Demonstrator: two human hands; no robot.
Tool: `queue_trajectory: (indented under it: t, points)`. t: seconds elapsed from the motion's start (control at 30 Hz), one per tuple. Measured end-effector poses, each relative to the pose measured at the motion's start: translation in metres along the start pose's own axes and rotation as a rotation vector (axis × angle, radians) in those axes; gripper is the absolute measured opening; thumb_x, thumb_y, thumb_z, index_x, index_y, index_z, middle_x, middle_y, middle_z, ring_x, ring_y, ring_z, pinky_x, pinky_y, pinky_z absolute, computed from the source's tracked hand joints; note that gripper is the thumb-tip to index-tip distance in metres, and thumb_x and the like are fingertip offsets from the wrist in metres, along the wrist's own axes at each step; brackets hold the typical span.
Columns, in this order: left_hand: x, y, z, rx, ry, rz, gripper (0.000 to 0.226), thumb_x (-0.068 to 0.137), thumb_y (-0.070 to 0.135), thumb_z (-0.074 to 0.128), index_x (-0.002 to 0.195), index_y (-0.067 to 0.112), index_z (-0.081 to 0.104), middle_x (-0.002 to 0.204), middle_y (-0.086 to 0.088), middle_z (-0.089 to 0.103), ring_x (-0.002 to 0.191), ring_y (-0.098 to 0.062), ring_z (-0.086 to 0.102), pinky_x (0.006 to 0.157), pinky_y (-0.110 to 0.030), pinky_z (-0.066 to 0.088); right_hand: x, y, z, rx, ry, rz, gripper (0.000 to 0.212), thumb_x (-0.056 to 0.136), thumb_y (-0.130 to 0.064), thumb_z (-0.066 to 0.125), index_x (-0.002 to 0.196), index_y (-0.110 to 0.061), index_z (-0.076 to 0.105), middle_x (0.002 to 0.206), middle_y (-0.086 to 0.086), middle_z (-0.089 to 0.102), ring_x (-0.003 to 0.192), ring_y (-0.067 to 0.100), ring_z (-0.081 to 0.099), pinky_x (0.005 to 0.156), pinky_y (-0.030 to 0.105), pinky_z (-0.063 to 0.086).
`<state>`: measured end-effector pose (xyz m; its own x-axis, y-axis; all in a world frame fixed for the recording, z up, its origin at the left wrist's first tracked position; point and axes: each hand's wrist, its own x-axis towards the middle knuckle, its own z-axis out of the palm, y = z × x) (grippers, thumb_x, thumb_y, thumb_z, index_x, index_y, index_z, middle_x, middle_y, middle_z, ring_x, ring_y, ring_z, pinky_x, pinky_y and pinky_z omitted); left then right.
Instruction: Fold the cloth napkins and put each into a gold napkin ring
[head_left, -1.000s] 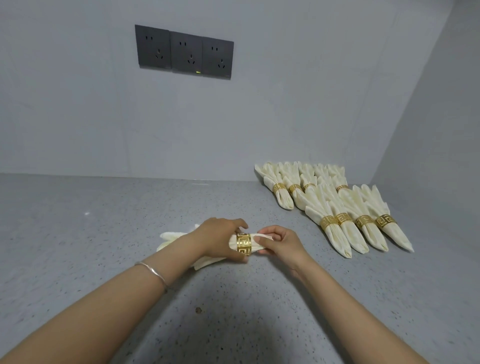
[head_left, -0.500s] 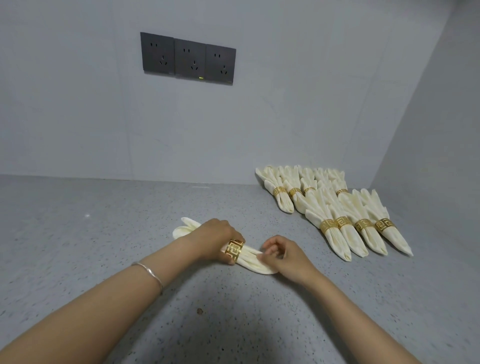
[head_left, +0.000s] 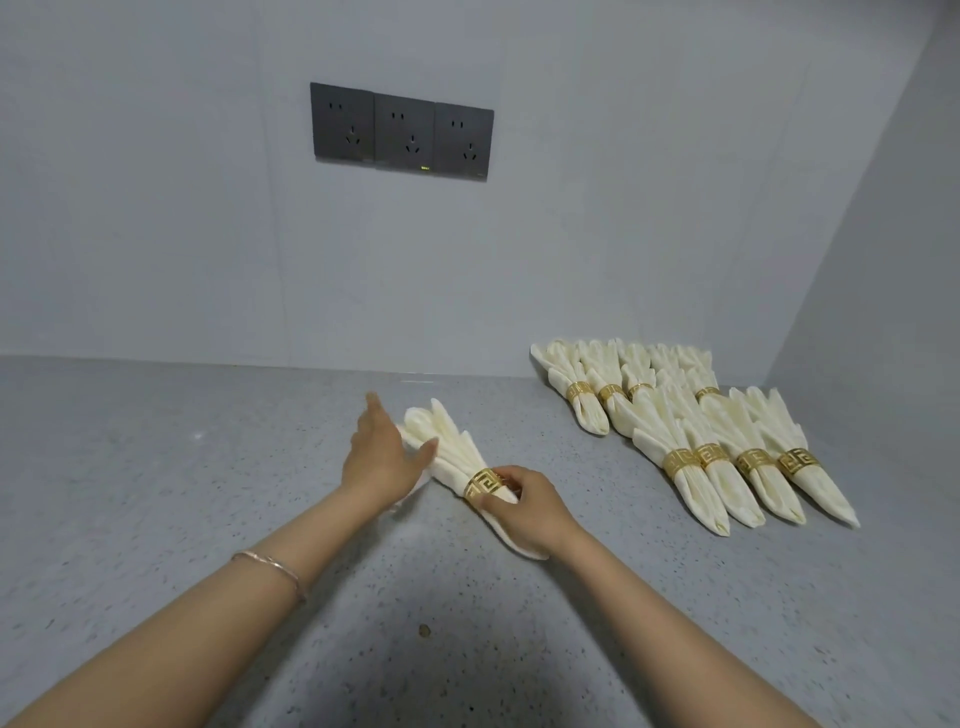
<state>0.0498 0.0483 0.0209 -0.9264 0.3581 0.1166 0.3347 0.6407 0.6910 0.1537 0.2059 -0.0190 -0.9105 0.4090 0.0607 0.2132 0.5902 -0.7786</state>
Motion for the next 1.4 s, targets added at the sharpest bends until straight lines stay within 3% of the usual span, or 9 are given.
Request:
queue_trajectory:
  t: [0.1, 0.17, 0.27, 0.4, 0.57, 0.8, 0.93, 1.13, 1.4]
  points:
    - [0.001, 0.014, 0.021, -0.361, -0.183, -0.227, 0.098, 0.09, 0.052, 0.053, 0.149, -0.003, -0.003, 0.146, -0.023, 0.037, 0.124, -0.035, 0.051, 0.103, -0.042, 0.043, -0.005, 0.004, -0.006, 0.229, 0.146, 0.05, 0.034, 0.085, -0.031, 0.068, 0.114, -0.015, 0.062, 0.104, -0.002, 0.066, 0.088, 0.009, 0.06, 0.067, 0.012, 0.042]
    - [-0.003, 0.028, 0.036, -0.594, -0.287, -0.263, 0.084, 0.09, 0.05, 0.055, 0.143, -0.007, 0.024, 0.118, -0.019, 0.06, 0.096, -0.029, 0.068, 0.086, -0.04, 0.056, -0.009, 0.008, -0.016, 0.372, 0.24, 0.067, 0.03, 0.085, -0.025, 0.07, 0.111, -0.016, 0.06, 0.1, -0.002, 0.066, 0.086, 0.009, 0.06, 0.066, 0.011, 0.044]
    - [-0.011, 0.052, 0.059, -0.791, -0.407, -0.217, 0.047, 0.09, 0.041, 0.06, 0.11, -0.001, 0.058, 0.094, -0.013, 0.07, 0.071, -0.017, 0.07, 0.067, -0.027, 0.06, -0.016, 0.017, -0.029, 0.459, 0.314, 0.024, 0.031, 0.082, -0.015, 0.072, 0.11, -0.014, 0.058, 0.093, -0.002, 0.065, 0.083, 0.01, 0.062, 0.066, 0.011, 0.046]
    - [-0.008, 0.084, 0.094, -0.856, -0.407, -0.207, 0.035, 0.088, 0.034, 0.067, 0.104, 0.006, 0.053, 0.091, -0.01, 0.067, 0.063, -0.013, 0.064, 0.055, -0.02, 0.056, -0.025, 0.037, -0.053, 0.357, 0.414, 0.0, 0.033, 0.079, -0.024, 0.075, 0.106, -0.02, 0.056, 0.093, -0.006, 0.065, 0.085, 0.008, 0.062, 0.073, 0.021, 0.049]
    - [0.001, 0.124, 0.138, -0.878, -0.45, -0.207, 0.024, 0.091, 0.028, 0.064, 0.098, 0.009, 0.051, 0.088, -0.01, 0.065, 0.059, -0.012, 0.06, 0.053, -0.02, 0.052, -0.027, 0.066, -0.092, 0.125, 0.519, 0.013, 0.036, 0.08, -0.037, 0.072, 0.106, -0.022, 0.053, 0.095, -0.015, 0.06, 0.091, 0.007, 0.06, 0.071, 0.014, 0.042]
    - [0.025, 0.154, 0.189, -0.654, -0.466, -0.204, 0.04, 0.092, 0.028, 0.062, 0.118, -0.001, 0.054, 0.099, -0.015, 0.068, 0.066, -0.015, 0.063, 0.05, -0.02, 0.05, -0.032, 0.122, -0.129, -0.396, 0.634, 0.004, 0.07, 0.085, -0.07, 0.035, 0.136, -0.023, 0.047, 0.144, -0.003, 0.043, 0.136, 0.016, 0.033, 0.114, 0.039, 0.024]
    - [0.036, 0.159, 0.203, -0.599, -0.456, -0.239, 0.04, 0.092, 0.026, 0.062, 0.121, -0.001, 0.054, 0.103, -0.018, 0.069, 0.066, -0.015, 0.064, 0.053, -0.022, 0.054, -0.034, 0.142, -0.129, -0.406, 0.465, 0.117, 0.075, 0.088, -0.068, 0.036, 0.149, -0.027, 0.024, 0.157, -0.008, 0.019, 0.146, 0.012, 0.006, 0.119, 0.036, -0.001]
    - [0.039, 0.165, 0.213, -0.6, -0.44, -0.282, 0.043, 0.09, 0.025, 0.064, 0.121, -0.002, 0.051, 0.102, -0.021, 0.068, 0.065, -0.018, 0.066, 0.047, -0.023, 0.054, -0.029, 0.149, -0.125, -0.41, 0.413, 0.118, 0.107, 0.065, -0.09, 0.01, 0.151, -0.027, 0.015, 0.159, -0.008, 0.01, 0.145, 0.008, 0.004, 0.117, 0.037, -0.001]
    - [0.033, 0.16, 0.198, -0.56, -0.448, -0.232, 0.04, 0.09, 0.031, 0.064, 0.109, -0.004, 0.06, 0.083, -0.016, 0.068, 0.061, -0.019, 0.064, 0.056, -0.025, 0.055, -0.035, 0.143, -0.125, -0.37, 0.45, 0.078, 0.085, 0.081, -0.076, 0.028, 0.15, -0.028, 0.017, 0.158, -0.009, 0.012, 0.146, 0.008, 0.005, 0.117, 0.035, -0.003]
